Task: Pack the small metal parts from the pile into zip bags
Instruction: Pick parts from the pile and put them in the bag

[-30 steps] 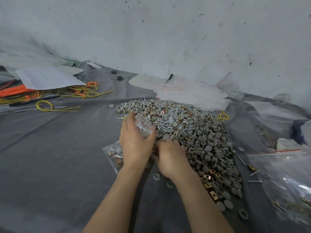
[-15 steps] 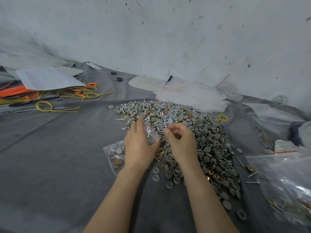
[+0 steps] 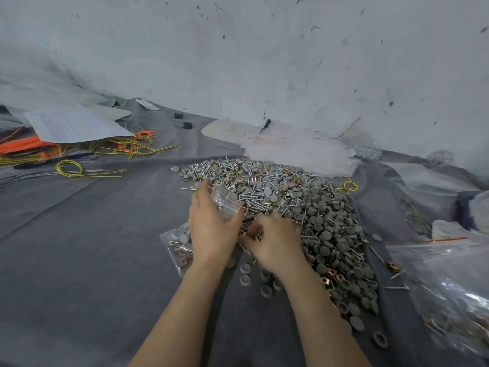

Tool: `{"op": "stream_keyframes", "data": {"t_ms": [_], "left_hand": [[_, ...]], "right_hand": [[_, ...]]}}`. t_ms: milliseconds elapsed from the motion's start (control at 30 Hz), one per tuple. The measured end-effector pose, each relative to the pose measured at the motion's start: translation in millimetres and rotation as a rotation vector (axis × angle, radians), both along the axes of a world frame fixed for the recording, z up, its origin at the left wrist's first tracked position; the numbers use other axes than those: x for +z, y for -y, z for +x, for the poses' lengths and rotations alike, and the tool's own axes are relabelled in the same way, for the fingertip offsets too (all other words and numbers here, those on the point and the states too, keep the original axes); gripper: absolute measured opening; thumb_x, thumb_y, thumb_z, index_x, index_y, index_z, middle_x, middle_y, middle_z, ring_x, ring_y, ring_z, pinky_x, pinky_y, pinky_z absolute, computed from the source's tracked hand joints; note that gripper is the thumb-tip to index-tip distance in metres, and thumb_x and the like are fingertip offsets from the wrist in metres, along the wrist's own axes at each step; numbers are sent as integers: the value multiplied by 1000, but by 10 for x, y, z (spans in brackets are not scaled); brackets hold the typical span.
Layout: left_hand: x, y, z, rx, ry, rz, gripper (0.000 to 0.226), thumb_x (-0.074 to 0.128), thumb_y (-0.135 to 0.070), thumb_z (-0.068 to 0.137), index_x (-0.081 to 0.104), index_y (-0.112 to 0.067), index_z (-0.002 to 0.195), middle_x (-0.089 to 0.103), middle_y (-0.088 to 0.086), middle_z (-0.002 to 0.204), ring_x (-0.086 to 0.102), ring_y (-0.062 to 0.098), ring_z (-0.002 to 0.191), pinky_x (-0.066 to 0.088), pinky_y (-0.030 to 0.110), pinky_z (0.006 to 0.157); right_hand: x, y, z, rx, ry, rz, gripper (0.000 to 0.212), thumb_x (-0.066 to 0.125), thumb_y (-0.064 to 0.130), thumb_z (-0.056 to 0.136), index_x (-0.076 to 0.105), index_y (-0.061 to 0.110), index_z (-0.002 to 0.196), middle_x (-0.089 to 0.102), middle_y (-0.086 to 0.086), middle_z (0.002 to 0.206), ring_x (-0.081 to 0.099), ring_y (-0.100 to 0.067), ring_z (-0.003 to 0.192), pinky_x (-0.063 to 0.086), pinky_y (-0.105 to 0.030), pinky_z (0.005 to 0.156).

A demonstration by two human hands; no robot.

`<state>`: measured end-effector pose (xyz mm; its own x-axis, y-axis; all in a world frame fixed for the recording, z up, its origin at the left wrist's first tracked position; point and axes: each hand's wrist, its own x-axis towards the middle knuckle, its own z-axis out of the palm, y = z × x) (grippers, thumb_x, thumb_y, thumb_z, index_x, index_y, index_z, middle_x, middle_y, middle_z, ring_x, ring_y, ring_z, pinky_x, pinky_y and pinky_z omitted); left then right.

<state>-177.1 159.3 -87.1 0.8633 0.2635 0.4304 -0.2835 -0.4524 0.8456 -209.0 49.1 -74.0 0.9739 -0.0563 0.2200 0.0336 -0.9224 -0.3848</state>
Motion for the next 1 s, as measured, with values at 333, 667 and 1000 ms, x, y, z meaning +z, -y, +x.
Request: {"op": "stream_keyframes", "data": {"t_ms": [333, 667, 1000], "left_hand": [[-16, 14, -11, -21, -8, 74, 82, 75, -23, 78, 29, -12, 146, 43, 8, 140, 38, 23, 132, 32, 40, 111], [-34, 56, -67, -137, -18, 308, 84, 74, -25, 78, 28, -11, 146, 42, 7, 142, 39, 24, 131, 33, 44, 108], [-27, 32, -11, -47, -19, 98, 81, 75, -24, 78, 31, -12, 145, 44, 7, 140, 40, 22, 131, 33, 41, 110]], "right_hand": [[-76, -124, -6, -60, 9, -34, 14, 56, 27, 92, 60, 16, 100, 61, -5, 112, 53, -28, 110, 40, -39, 91], [49, 23, 72, -31, 269, 689, 7, 63, 17, 89, 63, 24, 87, 62, 13, 82, 59, -2, 79, 45, -7, 68], [46, 75, 39, -13, 195, 390, 5, 58, 26, 92, 62, 24, 94, 59, 18, 83, 58, -2, 80, 43, -8, 68]]}}
